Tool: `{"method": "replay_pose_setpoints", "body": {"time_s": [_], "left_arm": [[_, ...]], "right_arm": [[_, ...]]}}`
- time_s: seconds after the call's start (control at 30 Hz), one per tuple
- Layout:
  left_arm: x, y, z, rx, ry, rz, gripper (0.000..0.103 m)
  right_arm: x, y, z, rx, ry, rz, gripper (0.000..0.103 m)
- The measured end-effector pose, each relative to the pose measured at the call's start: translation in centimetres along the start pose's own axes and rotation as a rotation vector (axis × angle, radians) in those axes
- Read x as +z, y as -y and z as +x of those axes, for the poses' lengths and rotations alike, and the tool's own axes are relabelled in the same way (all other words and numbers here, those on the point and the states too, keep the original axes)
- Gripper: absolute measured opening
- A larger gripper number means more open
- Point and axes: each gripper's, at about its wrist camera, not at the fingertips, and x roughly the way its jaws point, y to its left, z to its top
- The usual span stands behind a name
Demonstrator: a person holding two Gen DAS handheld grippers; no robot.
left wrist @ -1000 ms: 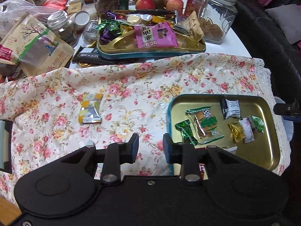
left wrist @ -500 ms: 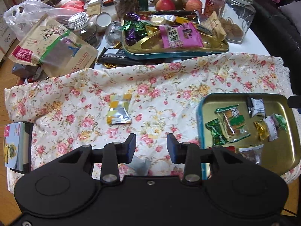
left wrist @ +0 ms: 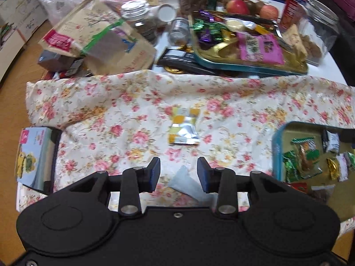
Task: Organize snacks
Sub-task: 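Withdraw both tools from the tray back over the floral cloth, then grasp the grey-white bar packet on the cloth with the right gripper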
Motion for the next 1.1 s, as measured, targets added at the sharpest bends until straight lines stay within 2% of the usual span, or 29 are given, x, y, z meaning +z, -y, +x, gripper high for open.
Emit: {"method": "replay_pose_setpoints", "body": {"time_s": [0.33,0.6,0.73,0.83,0.97,1.1], "left_arm": [[0.8,-6.5,-0.1,0.064,0.022,-0.139,0.047],[0.2,-8.7,0.8,0.082,-0.001,-0.142,0.047],[0.2,-9.7,1.2,0.067,-0.024,-0.161,0.047],[0.3,-10.6,1.3,0.054,-0.03,-0.19,0.047],[0.4,-11.6,1.0,0.054,-0.021,-0.218,0.047],[0.4,-11.8,0.8,0.038,-0.016,-0.23,0.047]], "right_arm": [[-0.3,-7.0,2.2,0.085,-0.028,-0.074,0.039],[-1.1,-13.0,5.0,0.124,-0.071,-0.151,0.04],[-2.2,-15.8,6.1,0.128,-0.099,-0.231,0.042],[-3.5,-17.7,7.0,0.14,-0.149,-0.33,0.043],[-5.9,-19.7,8.3,0.113,-0.197,-0.462,0.043],[-7.3,-20.6,9.4,0.108,-0.247,-0.52,0.043]]}}
